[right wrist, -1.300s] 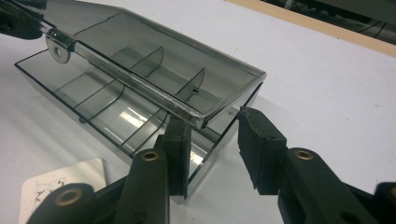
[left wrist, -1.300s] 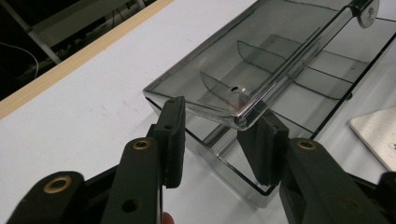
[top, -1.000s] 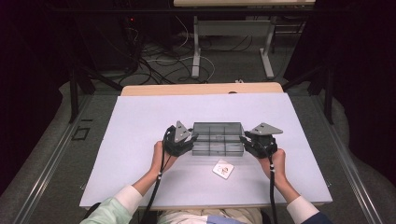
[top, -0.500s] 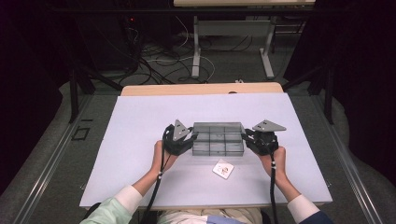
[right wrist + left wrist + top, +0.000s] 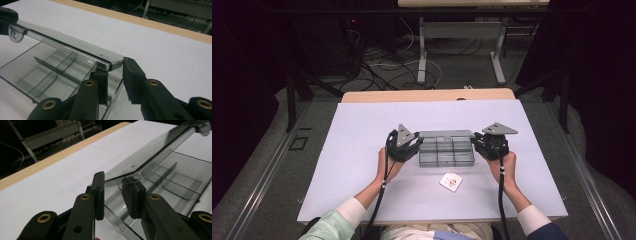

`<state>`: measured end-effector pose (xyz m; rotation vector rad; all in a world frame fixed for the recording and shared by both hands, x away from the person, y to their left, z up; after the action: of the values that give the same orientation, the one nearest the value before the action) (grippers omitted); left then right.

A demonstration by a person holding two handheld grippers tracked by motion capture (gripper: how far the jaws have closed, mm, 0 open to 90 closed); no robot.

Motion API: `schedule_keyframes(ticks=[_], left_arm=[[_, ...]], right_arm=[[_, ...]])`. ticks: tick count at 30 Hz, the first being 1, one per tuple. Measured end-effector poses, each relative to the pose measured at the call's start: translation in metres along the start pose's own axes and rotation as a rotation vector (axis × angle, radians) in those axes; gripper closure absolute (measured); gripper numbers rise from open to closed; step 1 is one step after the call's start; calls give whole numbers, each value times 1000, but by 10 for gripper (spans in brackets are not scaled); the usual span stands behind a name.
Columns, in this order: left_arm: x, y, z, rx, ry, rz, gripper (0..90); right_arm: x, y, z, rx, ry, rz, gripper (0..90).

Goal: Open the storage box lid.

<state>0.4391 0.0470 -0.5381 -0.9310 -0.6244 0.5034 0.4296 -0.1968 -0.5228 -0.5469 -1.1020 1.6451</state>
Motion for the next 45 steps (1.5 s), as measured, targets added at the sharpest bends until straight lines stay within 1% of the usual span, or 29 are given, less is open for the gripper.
schedule_keyframes(ticks=[1, 3, 6, 9, 10, 11, 13, 14, 16, 17, 19, 20, 22, 23, 25, 26, 27, 28, 30, 35, 40, 42, 45], left_arm=[[2, 1, -2, 2, 2, 7, 722], [4, 1, -5, 4, 0, 28, 731], [7, 1, -7, 2, 3, 47, 747], [10, 0, -9, -4, -2, 52, 759], [12, -1, -9, -4, -5, 55, 764], [13, -1, -10, -7, -7, 57, 769], [16, 0, -13, -8, -11, 64, 779], [17, -1, -14, -10, -6, 68, 782], [19, 0, -17, -11, -17, 73, 785], [20, 0, -18, -7, -14, 72, 787], [21, 0, -20, -6, -16, 74, 788], [22, 0, -22, -6, -18, 81, 788], [24, 1, -24, -1, -16, 85, 788], [24, 1, -25, 0, -12, 94, 788], [26, 3, -28, 6, -5, 109, 788], [27, 3, -29, 4, -4, 116, 788], [27, 3, -30, 11, -2, 119, 787], [28, 4, -31, 11, -2, 115, 786], [28, 4, -33, 14, -2, 116, 785], [30, 5, -37, 20, -1, 117, 784], [31, 5, -38, 25, 4, 133, 782], [32, 5, -39, 25, 4, 133, 783], [33, 5, -41, 24, 3, 134, 782]], right_arm=[[-1, 0, -1, 2, 6, 0, 751], [-2, -2, -3, -1, 2, -15, 754], [-3, -4, -6, -6, 8, -18, 759], [-5, -7, -11, -13, 16, -28, 768], [-5, -7, -12, -15, 20, -38, 773], [-6, -9, -14, -25, 22, -36, 774], [-7, -11, -16, -26, 33, -30, 778], [-8, -12, -18, -32, 32, -40, 780], [-9, -12, -22, -29, 39, -49, 783], [-10, -13, -24, -30, 38, -49, 784], [-11, -13, -28, -29, 39, -68, 784], [-12, -13, -30, -29, 39, -63, 784], [-13, -13, -33, -27, 40, -71, 785], [-14, -13, -34, -25, 39, -78, 785], [-15, -13, -36, -19, 41, -76, 784], [-15, -13, -38, -24, 39, -81, 784], [-16, -13, -39, -23, 40, -74, 784], [-16, -13, -39, -19, 44, -80, 784], [-16, -14, -40, -23, 48, -69, 785], [-17, -14, -41, -28, 41, -83, 793], [-17, -15, -44, -31, 45, -87, 791], [-19, -15, -45, -29, 50, -81, 791], [-19, -16, -46, -34, 47, -90, 794]])
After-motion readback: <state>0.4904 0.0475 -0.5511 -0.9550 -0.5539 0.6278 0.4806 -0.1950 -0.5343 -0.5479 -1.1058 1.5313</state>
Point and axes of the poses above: each handheld gripper's, and its own axes: z roughly backward along the jaws, y roughly out of its underside, x roughly to its left, the point moved 6 cm from there along -z, roughly forward along the jaws, and after that the axes turned 12 degrees about -z, right-handed, at the moved point
